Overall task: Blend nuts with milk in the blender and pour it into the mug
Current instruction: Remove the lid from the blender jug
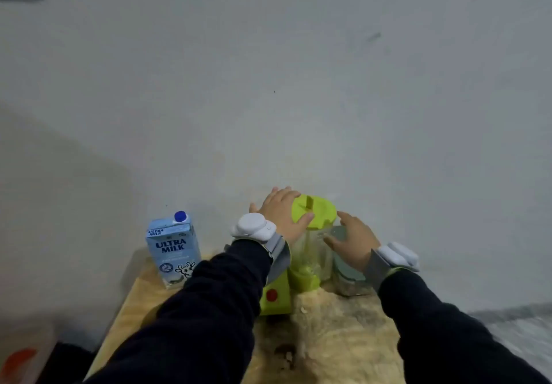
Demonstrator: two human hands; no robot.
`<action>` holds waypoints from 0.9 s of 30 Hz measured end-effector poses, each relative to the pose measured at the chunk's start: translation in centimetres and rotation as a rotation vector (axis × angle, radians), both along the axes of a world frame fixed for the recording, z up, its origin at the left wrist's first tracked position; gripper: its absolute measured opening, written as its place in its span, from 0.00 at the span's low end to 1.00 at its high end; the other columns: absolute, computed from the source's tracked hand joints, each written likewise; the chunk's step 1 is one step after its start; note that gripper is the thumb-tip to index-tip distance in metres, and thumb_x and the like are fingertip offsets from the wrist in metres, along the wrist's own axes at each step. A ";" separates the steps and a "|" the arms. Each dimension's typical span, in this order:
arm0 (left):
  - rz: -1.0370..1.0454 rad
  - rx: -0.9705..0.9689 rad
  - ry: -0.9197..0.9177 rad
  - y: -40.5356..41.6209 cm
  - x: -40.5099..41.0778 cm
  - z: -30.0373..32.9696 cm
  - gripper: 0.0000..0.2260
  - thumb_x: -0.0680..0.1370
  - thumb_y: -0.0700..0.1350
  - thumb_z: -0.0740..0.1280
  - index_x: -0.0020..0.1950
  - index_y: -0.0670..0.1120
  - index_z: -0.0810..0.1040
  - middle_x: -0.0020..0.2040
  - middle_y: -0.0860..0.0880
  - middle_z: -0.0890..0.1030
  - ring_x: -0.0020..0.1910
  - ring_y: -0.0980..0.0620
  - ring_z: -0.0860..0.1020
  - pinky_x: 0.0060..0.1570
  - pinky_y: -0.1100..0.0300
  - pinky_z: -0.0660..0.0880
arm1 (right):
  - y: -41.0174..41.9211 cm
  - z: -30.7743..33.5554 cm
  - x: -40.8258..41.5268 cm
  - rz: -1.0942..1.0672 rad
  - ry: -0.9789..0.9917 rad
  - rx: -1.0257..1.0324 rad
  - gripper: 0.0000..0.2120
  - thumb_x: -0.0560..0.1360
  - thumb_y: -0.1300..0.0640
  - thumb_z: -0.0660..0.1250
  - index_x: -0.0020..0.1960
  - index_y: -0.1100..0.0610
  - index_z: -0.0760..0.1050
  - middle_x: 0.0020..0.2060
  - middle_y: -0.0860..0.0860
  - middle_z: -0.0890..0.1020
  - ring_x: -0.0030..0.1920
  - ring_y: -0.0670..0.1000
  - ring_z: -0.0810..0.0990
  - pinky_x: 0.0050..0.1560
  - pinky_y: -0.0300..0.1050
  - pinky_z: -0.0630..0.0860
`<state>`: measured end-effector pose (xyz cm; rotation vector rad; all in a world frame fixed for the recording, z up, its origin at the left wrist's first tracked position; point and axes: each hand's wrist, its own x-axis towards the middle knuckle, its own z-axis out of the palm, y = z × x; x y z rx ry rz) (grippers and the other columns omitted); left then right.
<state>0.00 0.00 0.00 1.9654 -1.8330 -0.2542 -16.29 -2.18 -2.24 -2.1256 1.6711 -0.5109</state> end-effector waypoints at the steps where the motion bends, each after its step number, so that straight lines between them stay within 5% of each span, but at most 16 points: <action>1: -0.009 0.029 -0.011 -0.4 -0.3 -0.2 0.28 0.77 0.62 0.59 0.74 0.55 0.61 0.78 0.56 0.56 0.79 0.53 0.51 0.73 0.42 0.52 | 0.0 -0.5 0.0 -0.009 -0.003 0.045 0.32 0.76 0.51 0.66 0.75 0.58 0.59 0.68 0.57 0.72 0.68 0.56 0.71 0.66 0.45 0.67; 8: -0.077 0.087 -0.026 -4.5 -1.7 -2.0 0.38 0.72 0.62 0.68 0.76 0.48 0.58 0.77 0.49 0.60 0.77 0.48 0.57 0.73 0.55 0.56 | -1.9 -4.7 -0.3 -0.058 -0.108 0.217 0.38 0.75 0.52 0.67 0.78 0.53 0.49 0.57 0.56 0.81 0.56 0.57 0.80 0.56 0.47 0.75; 15: -0.077 0.155 0.019 -7.2 -1.9 -3.0 0.47 0.67 0.62 0.72 0.79 0.51 0.50 0.77 0.50 0.60 0.77 0.46 0.58 0.73 0.51 0.57 | -2.9 -5.2 -0.7 0.023 -0.169 0.154 0.37 0.74 0.53 0.66 0.77 0.45 0.51 0.41 0.46 0.79 0.47 0.52 0.83 0.48 0.42 0.76; 21: -0.099 0.152 -0.110 -8.3 -1.8 -2.1 0.41 0.65 0.64 0.69 0.74 0.54 0.58 0.63 0.50 0.77 0.61 0.45 0.76 0.58 0.55 0.73 | -3.1 -5.3 -1.1 0.031 -0.124 0.172 0.37 0.75 0.51 0.65 0.78 0.46 0.50 0.44 0.45 0.77 0.49 0.51 0.83 0.50 0.40 0.75; 27: -0.048 0.166 -0.034 -8.6 -1.1 -1.3 0.31 0.68 0.67 0.64 0.67 0.57 0.64 0.58 0.50 0.78 0.48 0.46 0.75 0.48 0.57 0.71 | -3.5 -4.9 -1.5 0.050 -0.133 0.215 0.36 0.74 0.52 0.69 0.77 0.47 0.55 0.54 0.51 0.82 0.54 0.50 0.81 0.50 0.35 0.69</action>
